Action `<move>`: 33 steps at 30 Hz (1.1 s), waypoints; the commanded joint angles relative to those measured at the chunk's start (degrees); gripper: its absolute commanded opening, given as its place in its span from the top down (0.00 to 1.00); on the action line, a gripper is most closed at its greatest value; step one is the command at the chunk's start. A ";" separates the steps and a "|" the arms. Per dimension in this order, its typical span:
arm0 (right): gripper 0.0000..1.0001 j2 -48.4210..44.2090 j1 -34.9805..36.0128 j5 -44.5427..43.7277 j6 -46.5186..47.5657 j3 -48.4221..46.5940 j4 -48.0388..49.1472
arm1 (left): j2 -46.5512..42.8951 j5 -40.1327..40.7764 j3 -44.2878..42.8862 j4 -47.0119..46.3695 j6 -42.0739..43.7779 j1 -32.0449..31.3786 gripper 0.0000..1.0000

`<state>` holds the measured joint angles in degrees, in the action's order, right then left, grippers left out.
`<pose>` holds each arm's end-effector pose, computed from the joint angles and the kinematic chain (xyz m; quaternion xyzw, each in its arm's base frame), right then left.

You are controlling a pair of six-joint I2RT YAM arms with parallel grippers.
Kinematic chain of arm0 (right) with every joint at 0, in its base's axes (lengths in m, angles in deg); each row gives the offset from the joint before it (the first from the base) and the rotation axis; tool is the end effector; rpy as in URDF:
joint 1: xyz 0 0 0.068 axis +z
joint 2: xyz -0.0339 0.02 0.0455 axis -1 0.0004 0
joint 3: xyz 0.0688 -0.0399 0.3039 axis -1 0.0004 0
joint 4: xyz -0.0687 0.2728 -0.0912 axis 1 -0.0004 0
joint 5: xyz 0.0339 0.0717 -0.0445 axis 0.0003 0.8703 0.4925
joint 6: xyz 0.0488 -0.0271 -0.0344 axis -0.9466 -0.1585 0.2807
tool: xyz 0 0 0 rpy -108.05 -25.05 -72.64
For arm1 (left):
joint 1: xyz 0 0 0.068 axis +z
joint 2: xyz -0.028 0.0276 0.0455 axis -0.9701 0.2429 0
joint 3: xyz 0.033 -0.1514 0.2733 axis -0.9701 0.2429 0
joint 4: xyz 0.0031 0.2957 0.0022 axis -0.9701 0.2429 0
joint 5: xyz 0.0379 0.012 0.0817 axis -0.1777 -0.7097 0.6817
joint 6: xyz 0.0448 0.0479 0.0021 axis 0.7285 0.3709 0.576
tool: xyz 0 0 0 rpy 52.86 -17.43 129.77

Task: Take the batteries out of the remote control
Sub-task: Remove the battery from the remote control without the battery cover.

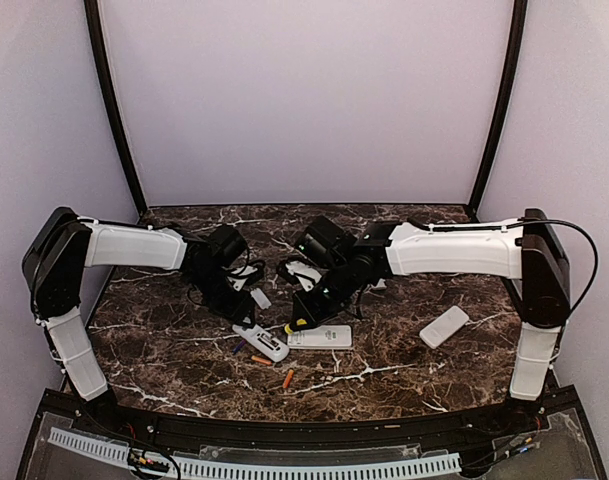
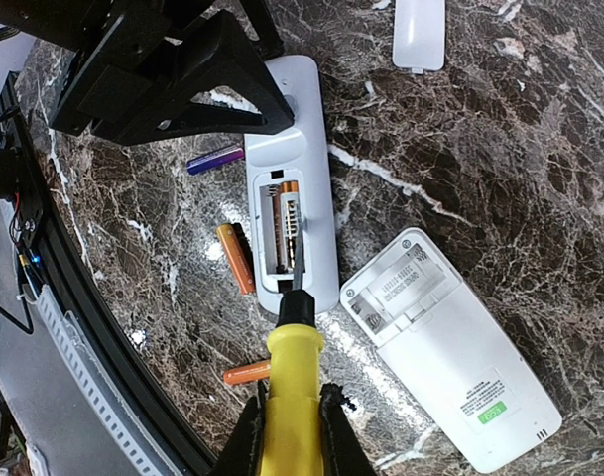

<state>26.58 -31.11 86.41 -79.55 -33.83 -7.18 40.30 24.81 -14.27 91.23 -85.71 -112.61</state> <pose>0.2280 0.4037 0.2394 -0.3312 0.8999 0.2620 0.1083 0.3075 -0.2436 0.1706 0.2639 0.9425 -0.1696 0.1148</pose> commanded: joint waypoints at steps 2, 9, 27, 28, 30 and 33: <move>1.00 2.08 0.50 2.22 1.31 -1.18 -1.71 | -0.45 0.51 1.31 1.33 0.59 -0.64 0.50; 1.00 4.19 0.51 6.08 0.89 -2.09 -2.90 | -0.45 0.51 1.39 1.33 0.64 -0.69 0.51; 1.00 8.01 -1.72 9.18 -4.57 -1.80 -0.98 | -0.28 0.92 1.31 1.59 0.60 -1.07 0.51; 1.00 7.91 -2.06 9.73 -5.02 -1.47 -0.39 | -0.23 0.94 1.31 1.59 0.61 -1.10 0.51; 1.00 7.70 -2.81 11.17 -6.00 -0.44 1.10 | -0.19 1.07 1.23 1.59 0.60 -1.13 0.51; 1.00 6.79 -3.85 13.46 -7.23 1.04 3.95 | -0.15 1.24 1.29 1.58 0.61 -1.12 0.51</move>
<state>29.98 -35.06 95.66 -84.27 -36.36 -8.65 40.30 25.33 -14.27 91.07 -85.69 -112.89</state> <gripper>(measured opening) 0.136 0.492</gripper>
